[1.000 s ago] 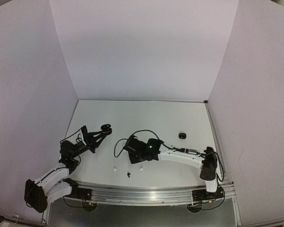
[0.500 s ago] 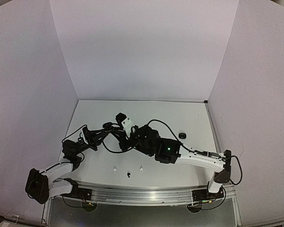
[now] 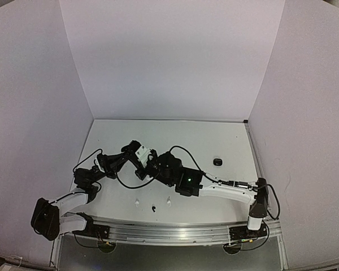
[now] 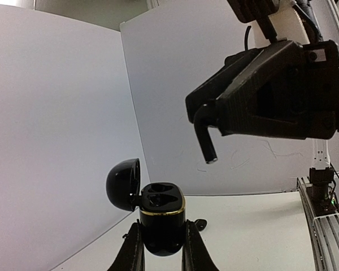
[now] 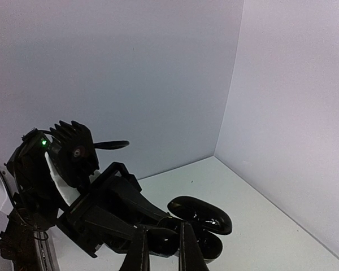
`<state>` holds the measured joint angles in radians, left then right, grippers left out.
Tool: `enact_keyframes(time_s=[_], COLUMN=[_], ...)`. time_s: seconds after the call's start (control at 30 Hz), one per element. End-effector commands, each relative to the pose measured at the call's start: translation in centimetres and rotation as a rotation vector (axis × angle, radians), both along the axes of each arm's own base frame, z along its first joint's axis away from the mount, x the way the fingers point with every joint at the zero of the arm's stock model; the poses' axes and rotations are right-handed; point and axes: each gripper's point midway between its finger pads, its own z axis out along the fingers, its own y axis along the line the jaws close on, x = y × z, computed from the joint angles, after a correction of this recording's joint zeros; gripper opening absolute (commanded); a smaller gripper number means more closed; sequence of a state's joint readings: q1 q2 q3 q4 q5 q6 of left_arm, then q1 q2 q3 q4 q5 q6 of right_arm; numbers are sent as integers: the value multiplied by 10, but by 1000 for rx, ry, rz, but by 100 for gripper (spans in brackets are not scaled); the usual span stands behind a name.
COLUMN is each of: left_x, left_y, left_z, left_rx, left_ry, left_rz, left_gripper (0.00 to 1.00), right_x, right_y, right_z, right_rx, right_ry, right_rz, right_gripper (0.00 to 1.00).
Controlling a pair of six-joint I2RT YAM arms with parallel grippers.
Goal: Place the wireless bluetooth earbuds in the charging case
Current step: Insert the right earbud into the right side groove of the charging case.
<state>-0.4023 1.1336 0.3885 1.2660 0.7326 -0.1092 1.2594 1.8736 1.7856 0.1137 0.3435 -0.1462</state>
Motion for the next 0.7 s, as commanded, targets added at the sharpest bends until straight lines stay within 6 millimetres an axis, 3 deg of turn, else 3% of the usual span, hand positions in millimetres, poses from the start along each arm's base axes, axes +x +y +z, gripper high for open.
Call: enact_keyframes(time_s=[0.0, 0.23, 0.4, 0.67], left_x=[-5, -6, -5, -3], left_y=[2, 2, 4, 3], left_z=[14, 15, 15, 15], left_rx=[-32, -35, -38, -41], left_ry=[-33, -17, -8, 16], left_rz=[-17, -27, -18, -21], left_gripper=[0, 0, 0, 0], right_x=[13, 29, 29, 38], right_y=[-5, -6, -6, -9], right_z=[13, 9, 1, -20], right_rx=[53, 55, 46, 27], right_ry=[-34, -54, -38, 18], right_rz=[-38, -70, -56, -50], right_gripper=[0, 0, 0, 0])
